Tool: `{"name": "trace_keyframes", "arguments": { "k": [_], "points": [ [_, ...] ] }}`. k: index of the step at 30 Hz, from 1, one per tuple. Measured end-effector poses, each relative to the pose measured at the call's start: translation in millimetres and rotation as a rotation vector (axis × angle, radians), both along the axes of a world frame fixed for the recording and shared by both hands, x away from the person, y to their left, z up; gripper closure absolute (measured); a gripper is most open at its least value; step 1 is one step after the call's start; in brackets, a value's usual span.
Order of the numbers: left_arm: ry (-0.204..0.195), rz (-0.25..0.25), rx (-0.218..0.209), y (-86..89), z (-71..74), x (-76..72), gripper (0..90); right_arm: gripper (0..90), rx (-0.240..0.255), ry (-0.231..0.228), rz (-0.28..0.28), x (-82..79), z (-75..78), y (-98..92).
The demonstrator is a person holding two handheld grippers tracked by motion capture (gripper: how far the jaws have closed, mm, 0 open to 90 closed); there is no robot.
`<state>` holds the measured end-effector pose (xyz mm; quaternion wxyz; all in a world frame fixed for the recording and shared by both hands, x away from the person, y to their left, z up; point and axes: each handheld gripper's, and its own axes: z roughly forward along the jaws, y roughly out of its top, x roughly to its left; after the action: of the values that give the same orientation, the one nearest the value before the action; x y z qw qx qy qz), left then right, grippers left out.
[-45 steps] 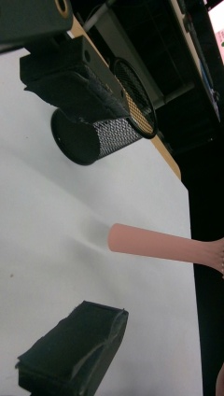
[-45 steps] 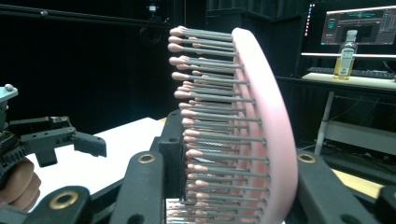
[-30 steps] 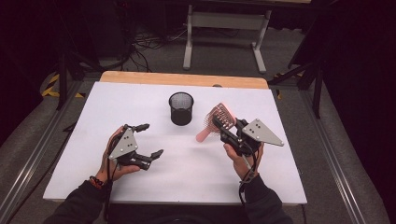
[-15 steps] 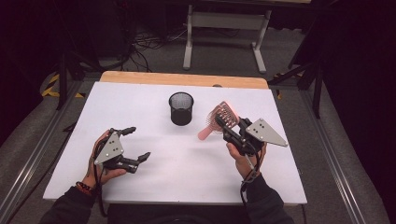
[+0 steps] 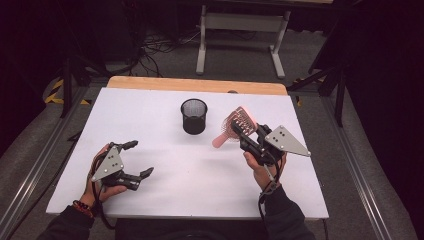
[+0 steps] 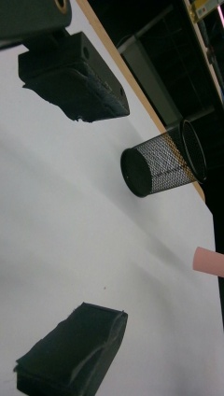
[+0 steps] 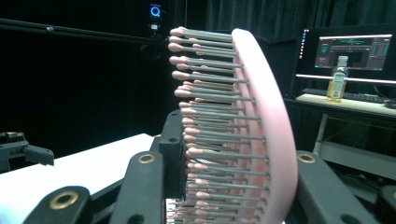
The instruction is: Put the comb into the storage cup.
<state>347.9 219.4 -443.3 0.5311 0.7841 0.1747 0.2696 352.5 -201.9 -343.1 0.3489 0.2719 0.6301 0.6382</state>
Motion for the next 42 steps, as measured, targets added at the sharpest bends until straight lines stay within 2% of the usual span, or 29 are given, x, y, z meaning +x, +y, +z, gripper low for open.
{"name": "trace_keyframes", "arguments": {
  "k": [4, 9, 14, 20, 23, 30, 35, 37, 40, 42],
  "points": [
    [0.0, 0.009, -0.011, 4.9, -0.1, -3.1, 5.1, 63.3, -0.002, -0.007, 0.005, 1.4, 2.6, 1.5],
    [0.001, 0.021, -0.004, 10.7, -2.1, -6.4, 4.9, 63.3, 0.002, -0.016, 0.011, 5.2, 6.8, 4.0],
    [0.019, 0.034, -0.026, 16.5, -5.2, -7.9, 5.1, 63.3, 0.007, -0.024, 0.011, 11.2, 11.3, 6.3],
    [0.033, 0.039, -0.031, 23.0, -9.1, -10.8, 5.2, 63.3, 0.02, -0.026, 0.007, 25.4, 22.2, 7.1],
    [0.041, 0.044, -0.048, 27.1, -10.5, -12.9, 5.1, 63.3, 0.025, -0.031, 0.001, 30.6, 28.3, 8.0],
    [0.061, 0.043, -0.057, 32.5, -13.4, -16.9, 4.8, 63.3, 0.06, -0.031, -0.007, 50.2, 41.2, 13.4],
    [0.06, 0.042, -0.052, 33.5, -14.4, -17.5, 4.7, 63.3, 0.062, -0.025, -0.012, 59.6, 44.5, 19.2],
    [0.061, 0.038, -0.067, 33.5, -14.8, -17.3, 4.6, 63.3, 0.063, -0.025, -0.019, 64.1, 46.1, 22.0],
    [0.059, 0.037, -0.062, 33.7, -14.6, -17.4, 4.7, 63.3, 0.079, -0.017, -0.033, 72.9, 49.5, 25.9],
    [0.06, 0.035, -0.062, 33.4, -14.5, -17.3, 4.7, 63.3, 0.068, -0.022, -0.042, 75.5, 50.3, 25.8]
  ]
}}
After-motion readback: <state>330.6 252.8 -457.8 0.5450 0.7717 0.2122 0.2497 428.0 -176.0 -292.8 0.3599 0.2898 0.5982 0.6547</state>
